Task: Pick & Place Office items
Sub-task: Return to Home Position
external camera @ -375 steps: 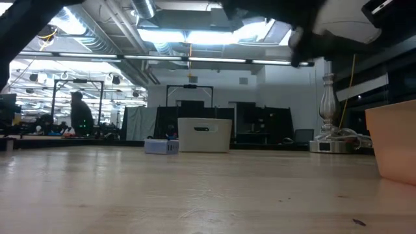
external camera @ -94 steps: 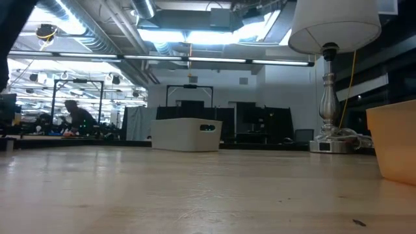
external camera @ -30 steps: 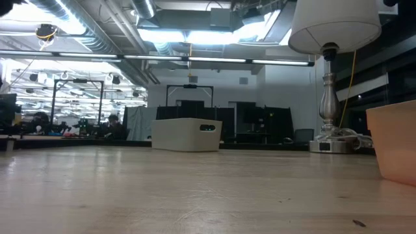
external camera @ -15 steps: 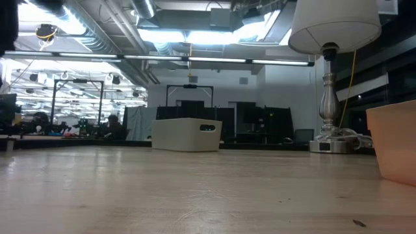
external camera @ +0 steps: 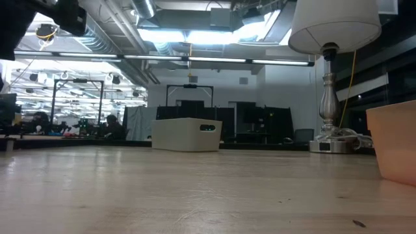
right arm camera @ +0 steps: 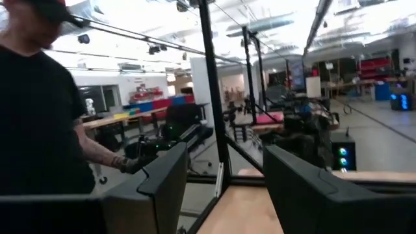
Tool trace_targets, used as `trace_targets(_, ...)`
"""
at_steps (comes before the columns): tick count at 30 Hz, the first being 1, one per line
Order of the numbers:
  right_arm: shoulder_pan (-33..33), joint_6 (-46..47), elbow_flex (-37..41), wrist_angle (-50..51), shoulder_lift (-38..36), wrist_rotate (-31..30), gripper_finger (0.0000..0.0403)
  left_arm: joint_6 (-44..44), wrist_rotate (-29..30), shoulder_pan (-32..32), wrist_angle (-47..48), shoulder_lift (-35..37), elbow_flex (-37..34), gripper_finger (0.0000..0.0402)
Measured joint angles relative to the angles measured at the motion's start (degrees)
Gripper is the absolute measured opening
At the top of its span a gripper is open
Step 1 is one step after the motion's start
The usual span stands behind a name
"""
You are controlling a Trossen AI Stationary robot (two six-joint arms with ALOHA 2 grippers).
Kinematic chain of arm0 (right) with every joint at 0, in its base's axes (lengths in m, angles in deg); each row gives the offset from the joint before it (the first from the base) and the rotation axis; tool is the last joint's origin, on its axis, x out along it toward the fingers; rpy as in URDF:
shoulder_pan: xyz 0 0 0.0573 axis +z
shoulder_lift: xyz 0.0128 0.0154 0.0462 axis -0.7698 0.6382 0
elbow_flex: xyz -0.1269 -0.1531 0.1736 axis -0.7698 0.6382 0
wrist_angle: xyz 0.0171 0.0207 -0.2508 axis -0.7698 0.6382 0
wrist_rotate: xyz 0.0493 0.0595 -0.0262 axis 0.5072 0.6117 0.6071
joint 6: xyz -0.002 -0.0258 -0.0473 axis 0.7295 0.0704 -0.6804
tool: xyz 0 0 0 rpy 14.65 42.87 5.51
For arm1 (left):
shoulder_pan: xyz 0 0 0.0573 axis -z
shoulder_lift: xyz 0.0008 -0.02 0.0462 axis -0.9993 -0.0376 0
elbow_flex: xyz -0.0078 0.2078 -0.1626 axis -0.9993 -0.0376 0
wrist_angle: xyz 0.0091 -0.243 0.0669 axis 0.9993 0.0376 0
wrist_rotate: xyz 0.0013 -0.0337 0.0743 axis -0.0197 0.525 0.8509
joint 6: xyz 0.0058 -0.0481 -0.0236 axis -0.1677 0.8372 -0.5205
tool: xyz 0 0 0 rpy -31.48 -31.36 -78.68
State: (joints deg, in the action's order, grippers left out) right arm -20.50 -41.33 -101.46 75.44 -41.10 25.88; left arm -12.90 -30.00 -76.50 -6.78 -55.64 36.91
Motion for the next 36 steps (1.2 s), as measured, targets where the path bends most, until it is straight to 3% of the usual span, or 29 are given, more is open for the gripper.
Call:
trace_targets(4, 0.0, 0.4, -5.9, 6.7, 0.0, -2.9, 0.0200, 0.0, -0.1, -1.2, 1.9, 2.6, 0.0, 0.0363)
trace_targets(14, 0.0, -0.3, -17.9, 20.5, 0.0, -2.9, 0.0200, -2.9, 0.0, -3.9, 7.4, 9.7, 0.0, 0.0363)
trace_targets(20, 0.0, 1.0, -24.9, 26.6, 0.0, -2.9, 0.0200, -1.4, -4.3, -4.8, 7.5, 12.7, 0.0, 0.0363)
trace_targets(23, -0.2, -0.4, -21.9, 24.1, 0.0, -2.7, 0.0200, -0.2, -4.7, -4.8, 7.5, 13.2, 0.0, 0.0363)
trace_targets(26, -0.4, -0.6, -13.5, 19.8, 0.0, -0.8, 0.0201, -0.4, -6.2, -4.8, 7.6, 13.4, 0.0, 0.0363)
trace_targets(30, -0.3, -0.6, -3.3, 9.3, 0.0, 0.9, 0.0201, -0.9, -6.3, -4.8, 7.5, 13.4, 0.0, 0.0363)
trace_targets(36, -0.3, -0.8, 5.4, -4.0, 0.0, 5.6, 0.0201, -0.9, -6.6, -4.8, 7.4, 13.7, 0.0, 0.0363)
